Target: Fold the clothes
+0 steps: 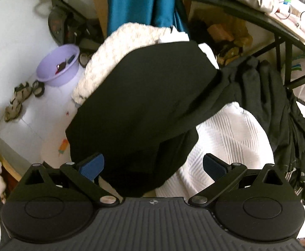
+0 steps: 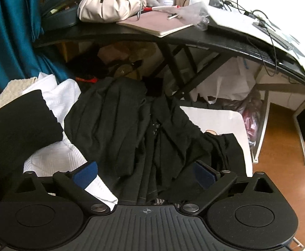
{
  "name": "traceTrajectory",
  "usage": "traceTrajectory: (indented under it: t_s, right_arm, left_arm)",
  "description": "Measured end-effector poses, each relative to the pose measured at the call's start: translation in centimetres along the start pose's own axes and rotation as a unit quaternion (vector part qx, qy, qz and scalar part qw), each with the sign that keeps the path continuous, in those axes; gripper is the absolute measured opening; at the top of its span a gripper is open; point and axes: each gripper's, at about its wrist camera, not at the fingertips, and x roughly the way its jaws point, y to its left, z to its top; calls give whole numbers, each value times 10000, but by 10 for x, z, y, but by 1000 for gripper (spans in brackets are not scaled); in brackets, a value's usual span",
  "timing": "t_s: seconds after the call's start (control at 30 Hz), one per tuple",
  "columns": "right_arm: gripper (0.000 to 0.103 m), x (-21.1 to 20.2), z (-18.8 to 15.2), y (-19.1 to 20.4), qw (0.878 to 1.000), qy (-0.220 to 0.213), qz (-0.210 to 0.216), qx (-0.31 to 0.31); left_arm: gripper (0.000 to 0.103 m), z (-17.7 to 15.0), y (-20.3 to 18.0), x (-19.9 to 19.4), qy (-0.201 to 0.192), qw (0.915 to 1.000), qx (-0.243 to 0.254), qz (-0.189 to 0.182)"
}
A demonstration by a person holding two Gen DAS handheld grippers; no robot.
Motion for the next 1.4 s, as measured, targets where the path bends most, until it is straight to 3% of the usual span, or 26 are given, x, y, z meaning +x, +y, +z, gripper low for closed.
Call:
traceTrajectory:
  t_s: [0.17, 0.3, 0.5, 0.73, 0.8, 0.9, 1.07, 1.13, 1.23, 1.33, 1.4]
  right_arm:
    - [88, 9, -3, -8, 9996, 158, -30, 222]
    - [97, 16, -7, -21, 9982, 270, -213, 484]
    - [96, 20, -21, -50, 9971, 256, -356, 627]
    - [79, 37, -46, -100, 9964, 337, -639, 447]
    - [75, 49, -54, -122, 9949, 434, -673, 615]
    - [65, 72, -62, -163, 9873, 603, -547, 1367]
    - [57, 111, -64, -198, 9863, 678, -591, 1384]
    - [45, 129, -59, -204, 9887, 685, -509, 1233]
    - [44, 159, -50, -214, 9899, 751, -368, 1143]
    - [54, 188, -40, -219, 9891, 867, -171, 1181]
    - [53, 203, -37, -222, 9864, 1025, 66, 1287]
  left_arm:
    - [103, 2, -9, 2, 89, 9999, 70, -95]
    - [103, 7, -27, 7, 181, 9993, 215, -248]
    - [103, 16, -61, 8, 248, 9979, 431, -411]
    - [103, 24, -103, 2, 237, 9973, 621, -323]
    - [103, 24, -114, -2, 215, 9978, 575, -254]
    - [103, 24, -130, -2, 290, 9984, 483, -71]
    - [103, 24, -163, -6, 336, 9986, 394, -51]
    - [103, 24, -176, -10, 305, 9989, 340, -61]
    - [103, 20, -190, -15, 296, 9995, 130, -2]
    - [103, 13, -201, -18, 391, 9992, 2, -65]
    - [103, 10, -209, -18, 464, 9989, 57, -88]
